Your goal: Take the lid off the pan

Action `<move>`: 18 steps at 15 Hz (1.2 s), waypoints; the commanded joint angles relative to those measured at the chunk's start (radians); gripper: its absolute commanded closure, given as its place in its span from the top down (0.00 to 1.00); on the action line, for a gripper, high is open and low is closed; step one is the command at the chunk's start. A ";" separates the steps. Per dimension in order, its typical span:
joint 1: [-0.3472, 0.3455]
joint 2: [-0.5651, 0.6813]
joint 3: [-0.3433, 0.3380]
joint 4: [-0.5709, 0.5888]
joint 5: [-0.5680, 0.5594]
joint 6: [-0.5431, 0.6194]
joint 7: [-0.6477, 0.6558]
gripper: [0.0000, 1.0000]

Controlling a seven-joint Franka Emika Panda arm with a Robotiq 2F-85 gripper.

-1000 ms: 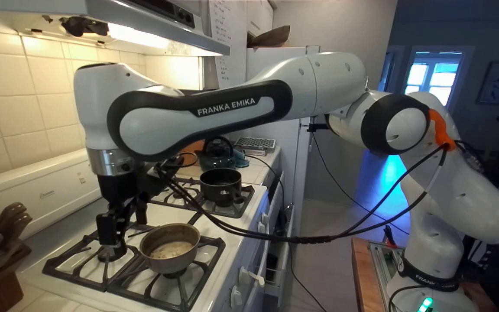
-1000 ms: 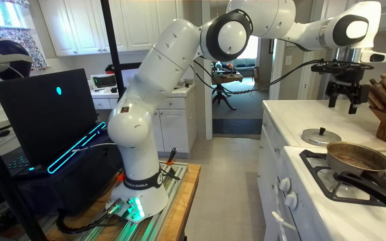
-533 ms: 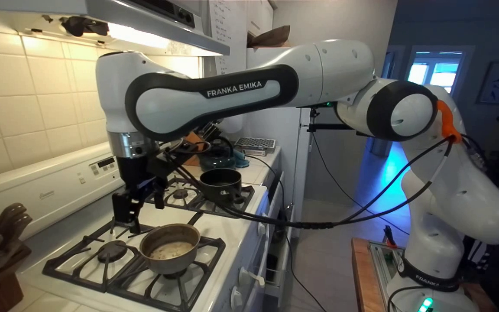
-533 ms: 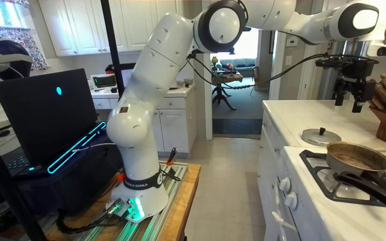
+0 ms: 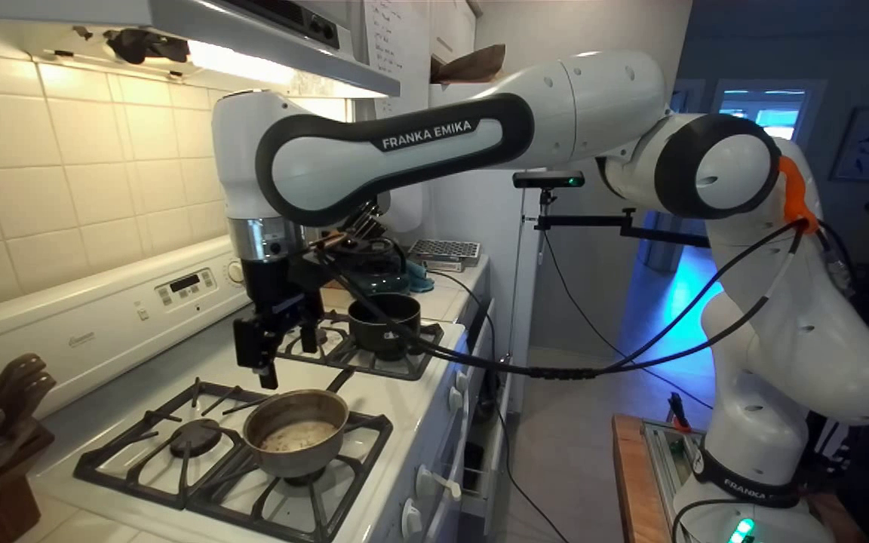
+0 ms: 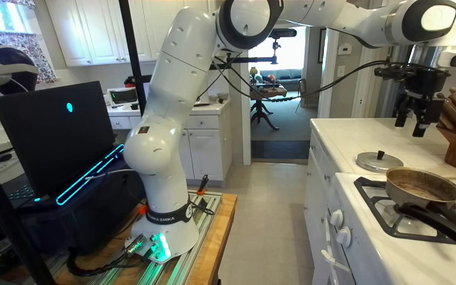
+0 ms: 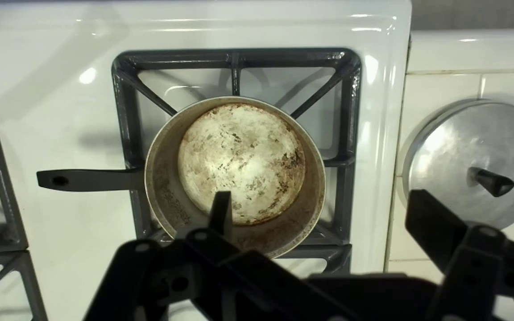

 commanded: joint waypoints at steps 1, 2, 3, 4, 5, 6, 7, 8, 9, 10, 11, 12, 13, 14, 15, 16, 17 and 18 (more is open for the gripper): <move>-0.052 -0.077 0.054 -0.116 -0.005 0.056 0.003 1.00; -0.060 -0.085 0.062 -0.129 -0.004 0.063 0.001 1.00; -0.068 -0.090 0.068 -0.140 -0.004 0.069 -0.001 1.00; -0.074 -0.096 0.075 -0.153 -0.003 0.081 -0.003 1.00; -0.079 -0.103 0.079 -0.166 -0.004 0.093 -0.005 1.00; -0.083 -0.108 0.082 -0.176 -0.008 0.103 -0.003 1.00; -0.086 -0.112 0.085 -0.185 -0.009 0.110 -0.001 1.00; -0.088 -0.116 0.086 -0.194 -0.015 0.122 0.001 1.00; -0.089 -0.121 0.087 -0.204 -0.019 0.130 0.001 1.00; -0.090 -0.126 0.088 -0.212 -0.022 0.136 0.002 1.00; -0.091 -0.131 0.088 -0.220 -0.026 0.141 0.001 1.00; -0.092 -0.133 0.088 -0.223 -0.028 0.144 0.001 1.00; -0.093 -0.137 0.089 -0.230 -0.030 0.150 0.000 1.00; -0.094 -0.142 0.089 -0.237 -0.031 0.154 -0.001 1.00; -0.095 -0.146 0.089 -0.243 -0.033 0.158 -0.002 1.00; -0.096 -0.151 0.089 -0.248 -0.034 0.159 -0.002 1.00; -0.096 -0.155 0.090 -0.254 -0.034 0.162 -0.002 1.00; -0.097 -0.159 0.090 -0.259 -0.036 0.162 -0.002 1.00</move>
